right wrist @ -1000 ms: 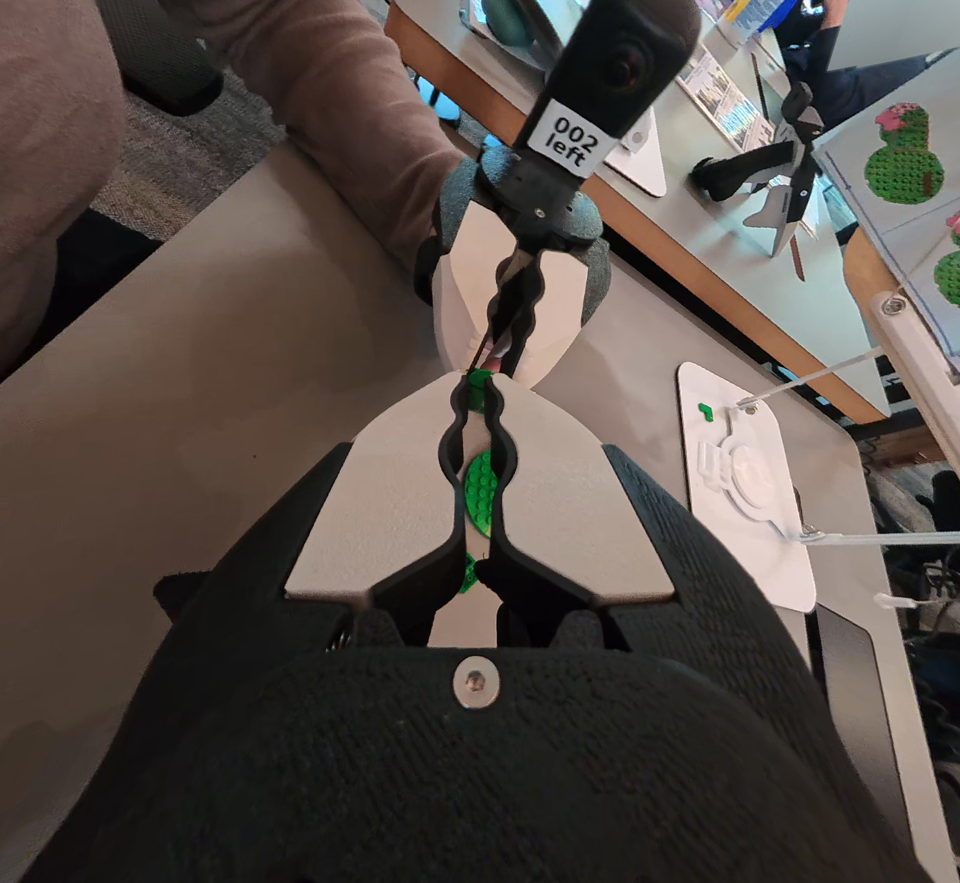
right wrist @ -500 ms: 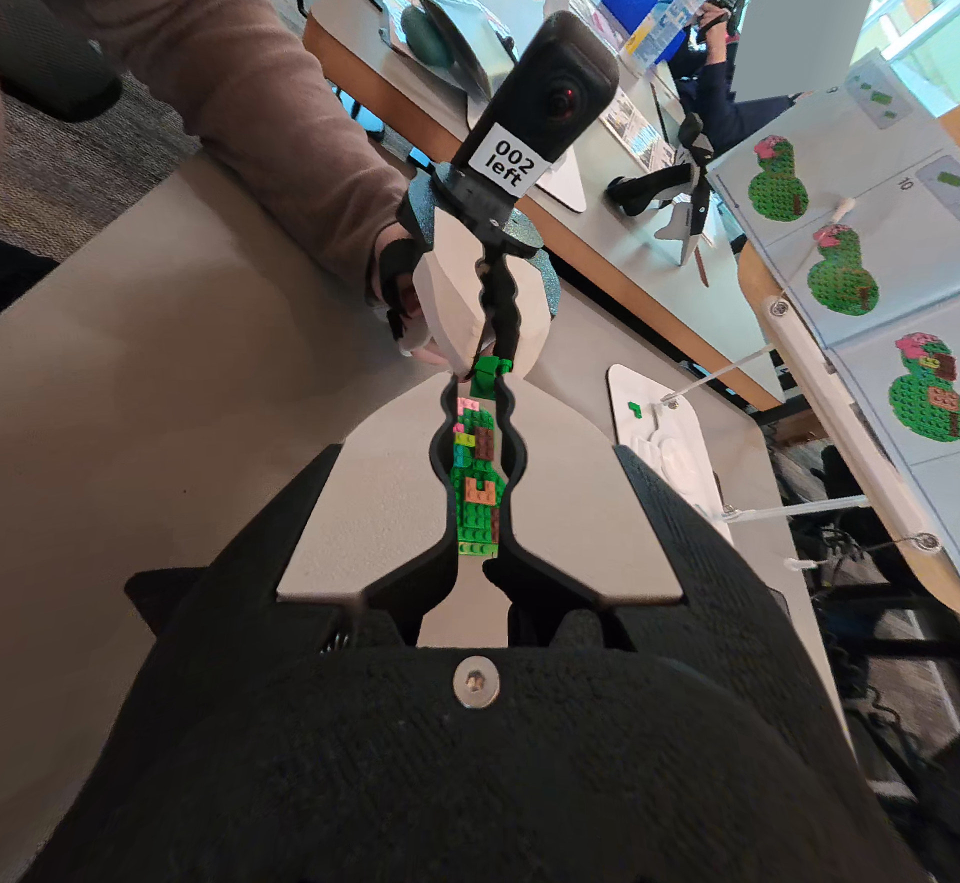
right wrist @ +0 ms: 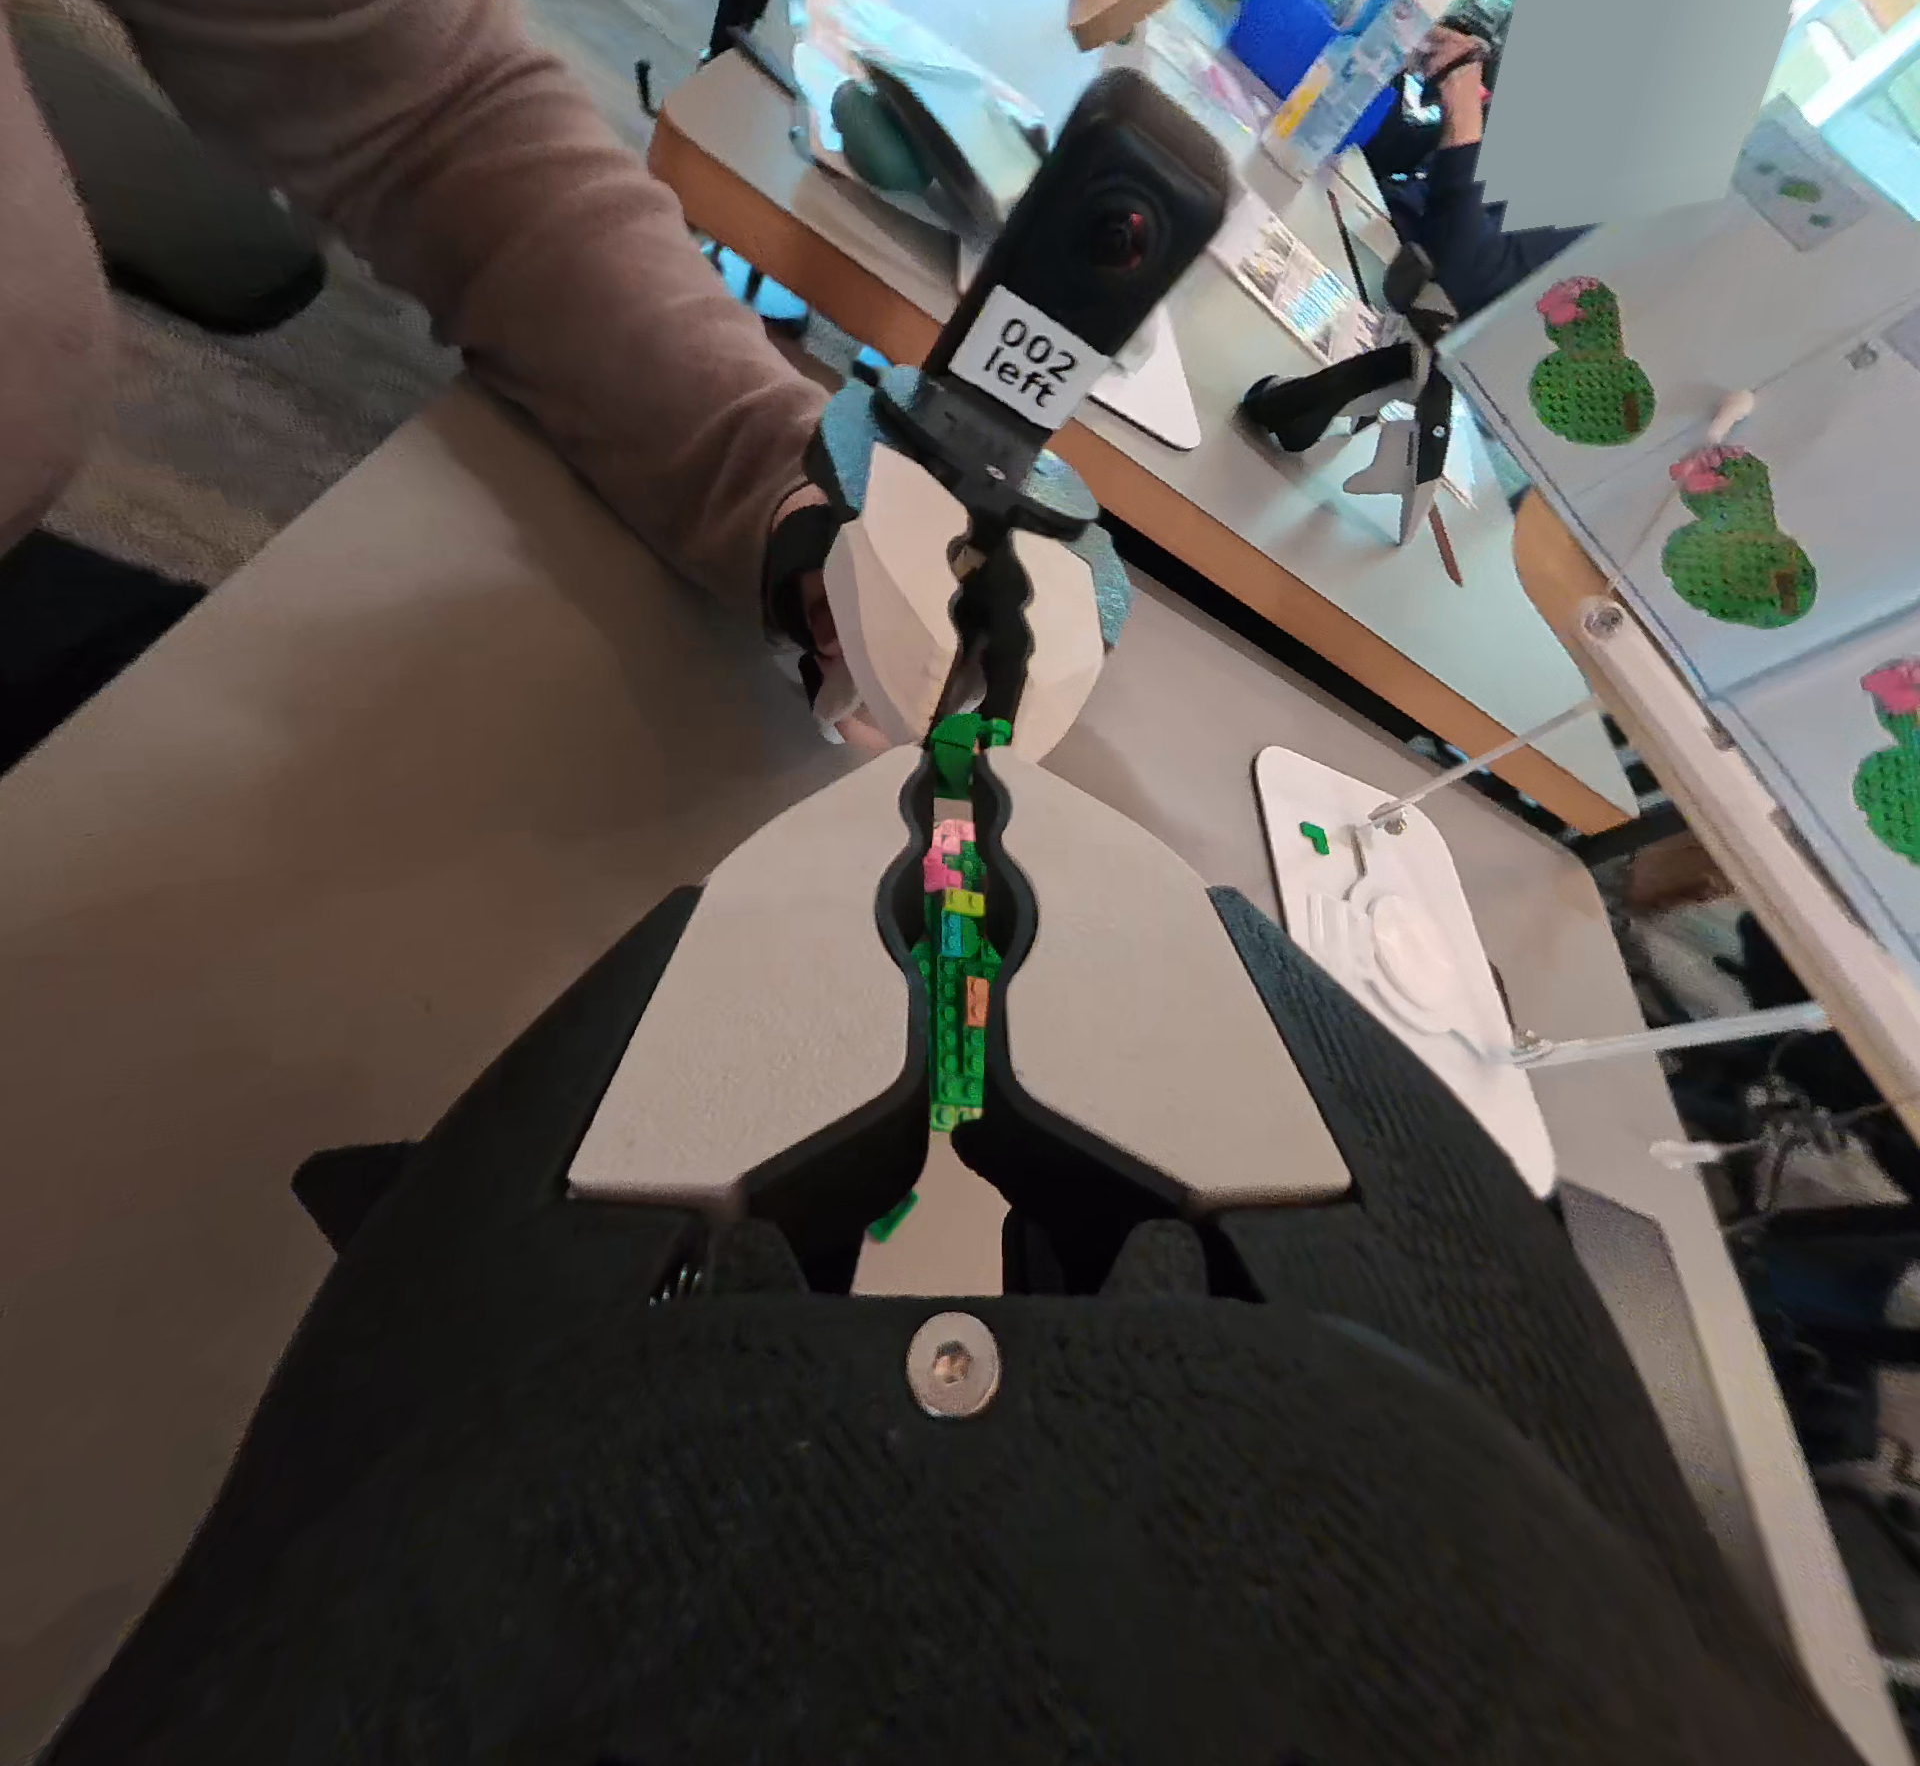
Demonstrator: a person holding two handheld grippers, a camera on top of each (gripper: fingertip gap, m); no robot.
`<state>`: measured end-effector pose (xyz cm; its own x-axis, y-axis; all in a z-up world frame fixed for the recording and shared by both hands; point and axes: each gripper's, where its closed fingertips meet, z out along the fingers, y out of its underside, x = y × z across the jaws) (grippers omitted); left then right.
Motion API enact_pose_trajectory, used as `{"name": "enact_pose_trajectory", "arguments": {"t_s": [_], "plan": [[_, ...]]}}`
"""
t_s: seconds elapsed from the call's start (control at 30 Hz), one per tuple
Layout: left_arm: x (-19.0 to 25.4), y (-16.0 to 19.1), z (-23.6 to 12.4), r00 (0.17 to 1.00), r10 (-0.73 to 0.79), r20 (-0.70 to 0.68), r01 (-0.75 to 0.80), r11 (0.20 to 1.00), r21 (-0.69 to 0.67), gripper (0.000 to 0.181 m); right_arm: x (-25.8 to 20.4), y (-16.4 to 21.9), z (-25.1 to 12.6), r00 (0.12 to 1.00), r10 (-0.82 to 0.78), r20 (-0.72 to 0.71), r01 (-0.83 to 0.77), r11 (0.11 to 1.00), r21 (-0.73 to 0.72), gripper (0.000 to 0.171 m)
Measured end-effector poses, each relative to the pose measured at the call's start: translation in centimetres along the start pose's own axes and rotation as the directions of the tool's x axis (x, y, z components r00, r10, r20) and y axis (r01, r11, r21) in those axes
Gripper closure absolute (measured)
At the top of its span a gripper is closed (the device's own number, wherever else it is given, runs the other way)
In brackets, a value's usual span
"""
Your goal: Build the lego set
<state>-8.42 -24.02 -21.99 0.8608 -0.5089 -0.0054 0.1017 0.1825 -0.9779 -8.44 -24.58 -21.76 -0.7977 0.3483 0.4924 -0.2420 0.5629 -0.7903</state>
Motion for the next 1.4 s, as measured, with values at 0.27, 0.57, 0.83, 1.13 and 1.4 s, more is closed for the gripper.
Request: {"name": "enact_pose_trajectory", "arguments": {"t_s": [0.27,0.57,0.83,1.13,1.4], "plan": [[-0.2,-0.2,-0.1,1.000,0.002,0.011,-0.002,1.000,0.009,0.170,0.2,0.3,0.3,0.998,0.065,0.000,-0.065,0.998,-0.014,0.152],[-0.1,0.0,0.0,1.000,-0.006,0.010,0.006,1.000,0.002,0.169,0.3,0.8,0.5,0.999,0.043,-0.012,-0.044,0.998,-0.044,0.159],[0.9,0.3,0.2,0.998,-0.007,-0.055,0.006,1.000,-0.023,0.157,-0.9,1.5,0.5,0.996,0.047,0.075,-0.041,0.996,-0.081,0.159],[0.4,1.0,0.3,0.996,0.093,-0.005,-0.093,0.991,-0.094,0.156,-1.0,1.6,0.5,0.996,0.040,0.077,-0.033,0.995,-0.098,0.159],[0.8,1.8,0.3,0.989,0.149,-0.025,-0.151,0.977,-0.151,0.162,-1.6,2.0,0.5,0.993,0.034,0.111,-0.020,0.992,-0.122,0.159]]}}
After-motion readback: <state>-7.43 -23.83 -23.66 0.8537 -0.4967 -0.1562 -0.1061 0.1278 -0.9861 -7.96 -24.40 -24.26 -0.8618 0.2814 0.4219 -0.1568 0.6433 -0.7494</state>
